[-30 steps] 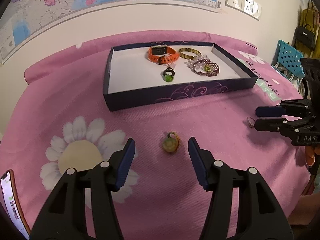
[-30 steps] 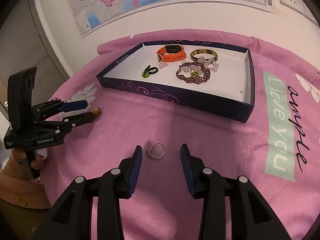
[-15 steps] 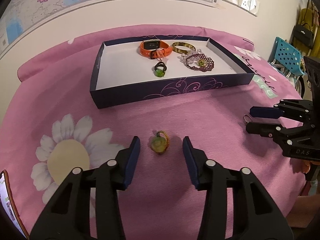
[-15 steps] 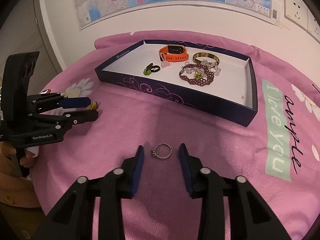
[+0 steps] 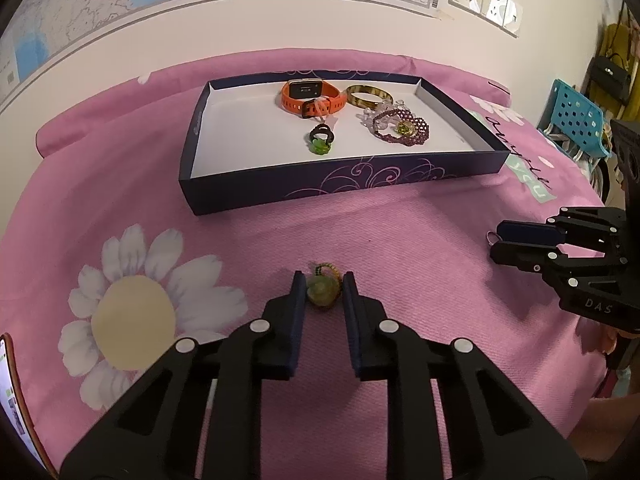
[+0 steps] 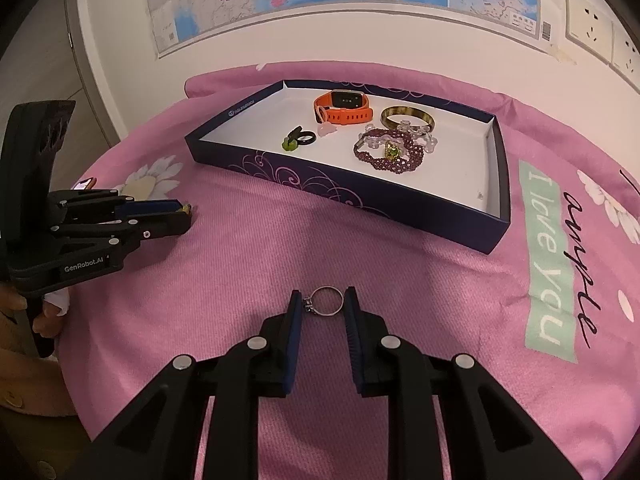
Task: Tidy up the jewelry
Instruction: 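Grasp the silver ring with the right tool while the left tool grasps the yellow-green hair tie, then carry the silver ring and hair tie with both tools over the box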
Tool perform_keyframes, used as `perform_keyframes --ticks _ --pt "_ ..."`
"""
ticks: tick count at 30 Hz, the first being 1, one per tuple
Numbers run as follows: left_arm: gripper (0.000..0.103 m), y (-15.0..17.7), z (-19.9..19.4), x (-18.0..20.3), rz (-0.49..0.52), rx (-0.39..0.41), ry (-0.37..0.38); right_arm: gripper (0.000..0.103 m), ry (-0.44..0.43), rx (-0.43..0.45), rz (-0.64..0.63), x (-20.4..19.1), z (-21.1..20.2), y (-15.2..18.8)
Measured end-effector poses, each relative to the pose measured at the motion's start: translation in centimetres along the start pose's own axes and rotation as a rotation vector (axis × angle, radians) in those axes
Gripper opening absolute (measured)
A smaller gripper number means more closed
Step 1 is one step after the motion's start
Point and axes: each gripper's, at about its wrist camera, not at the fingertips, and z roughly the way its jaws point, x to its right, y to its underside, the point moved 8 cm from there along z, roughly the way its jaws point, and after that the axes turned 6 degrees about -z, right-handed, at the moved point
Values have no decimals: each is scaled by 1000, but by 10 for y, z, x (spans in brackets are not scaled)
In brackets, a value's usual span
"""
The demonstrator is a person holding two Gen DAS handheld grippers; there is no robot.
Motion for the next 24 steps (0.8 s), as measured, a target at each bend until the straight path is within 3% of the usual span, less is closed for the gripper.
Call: perform_keyframes --ticks 24 --pt "18 -4 -15 5 -35 33 35 19 -52 59 54 4 -11 -8"
